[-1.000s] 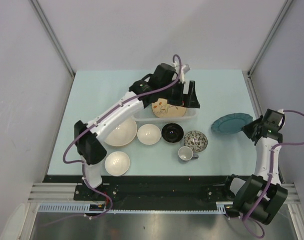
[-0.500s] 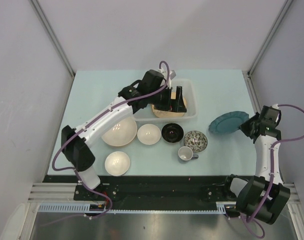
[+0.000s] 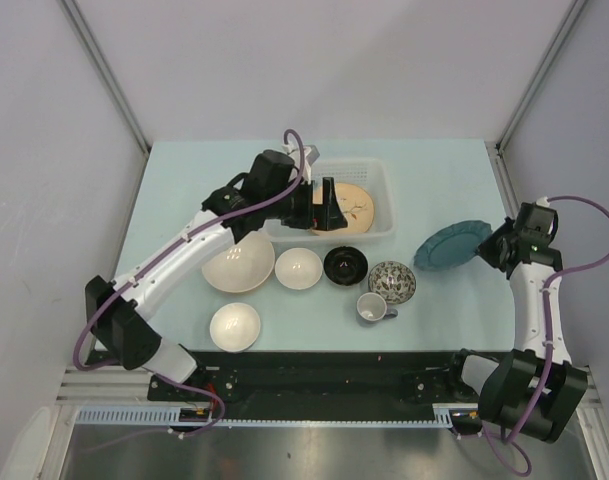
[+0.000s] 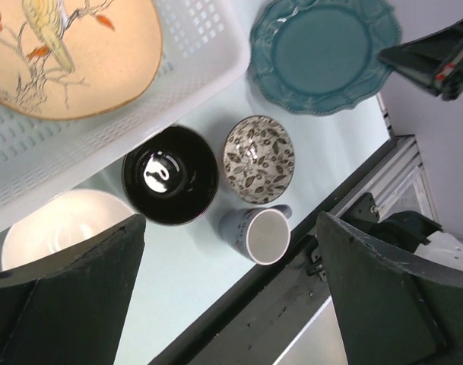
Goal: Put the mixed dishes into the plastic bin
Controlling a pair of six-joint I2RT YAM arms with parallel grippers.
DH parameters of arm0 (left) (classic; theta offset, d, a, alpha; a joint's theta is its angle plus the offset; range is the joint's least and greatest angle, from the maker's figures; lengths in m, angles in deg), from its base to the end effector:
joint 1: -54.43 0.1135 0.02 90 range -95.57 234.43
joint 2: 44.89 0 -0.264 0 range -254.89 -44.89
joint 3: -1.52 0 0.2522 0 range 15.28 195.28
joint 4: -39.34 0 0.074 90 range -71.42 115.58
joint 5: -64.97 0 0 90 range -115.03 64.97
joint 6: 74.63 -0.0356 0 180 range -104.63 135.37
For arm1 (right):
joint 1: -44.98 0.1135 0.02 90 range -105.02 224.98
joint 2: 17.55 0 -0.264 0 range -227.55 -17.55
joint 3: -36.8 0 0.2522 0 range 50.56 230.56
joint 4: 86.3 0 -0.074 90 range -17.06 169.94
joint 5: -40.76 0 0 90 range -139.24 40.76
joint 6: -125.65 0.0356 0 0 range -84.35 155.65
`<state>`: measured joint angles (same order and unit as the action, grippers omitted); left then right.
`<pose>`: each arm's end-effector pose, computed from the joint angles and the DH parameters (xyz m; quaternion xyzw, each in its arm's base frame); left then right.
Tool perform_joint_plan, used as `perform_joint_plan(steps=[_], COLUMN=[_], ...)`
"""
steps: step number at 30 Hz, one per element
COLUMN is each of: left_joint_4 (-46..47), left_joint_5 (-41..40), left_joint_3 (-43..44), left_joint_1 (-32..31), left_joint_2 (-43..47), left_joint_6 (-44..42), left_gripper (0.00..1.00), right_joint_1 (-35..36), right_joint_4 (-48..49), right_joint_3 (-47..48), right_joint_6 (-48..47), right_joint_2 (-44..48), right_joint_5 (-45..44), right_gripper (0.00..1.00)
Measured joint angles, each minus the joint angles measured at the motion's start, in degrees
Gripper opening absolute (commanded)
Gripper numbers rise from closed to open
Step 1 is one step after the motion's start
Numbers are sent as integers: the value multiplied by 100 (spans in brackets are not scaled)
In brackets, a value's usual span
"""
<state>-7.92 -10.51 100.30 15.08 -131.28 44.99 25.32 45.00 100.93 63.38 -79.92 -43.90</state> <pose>0.2562 -0.2217 0.3691 0.1328 0.8713 -0.3522 0.3150 0.2124 -0.0724 0.2752 0.3578 0.8578 0.0690 0.3626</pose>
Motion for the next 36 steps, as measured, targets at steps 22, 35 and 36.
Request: perform_joint_plan(steps=[22,35,36], left_joint_4=[116,-31,-31], left_joint_5=[-144,-402,-417], left_joint_3=[-745,-763,-774], left_joint_1=[127,522,549], left_joint_2=[247,398,420], left_joint_6=[15,17,17], left_gripper=[98,98,98], right_joint_1=[234,1189,1307], right_joint_4=[-326,-627,-619], right_joint_3=[1110,2940,3042], right_joint_6=[-181,-72,-50], right_joint_2=[-39,-345,-396], right_joint_5=[-70,50,63], right_gripper=[0,0,0])
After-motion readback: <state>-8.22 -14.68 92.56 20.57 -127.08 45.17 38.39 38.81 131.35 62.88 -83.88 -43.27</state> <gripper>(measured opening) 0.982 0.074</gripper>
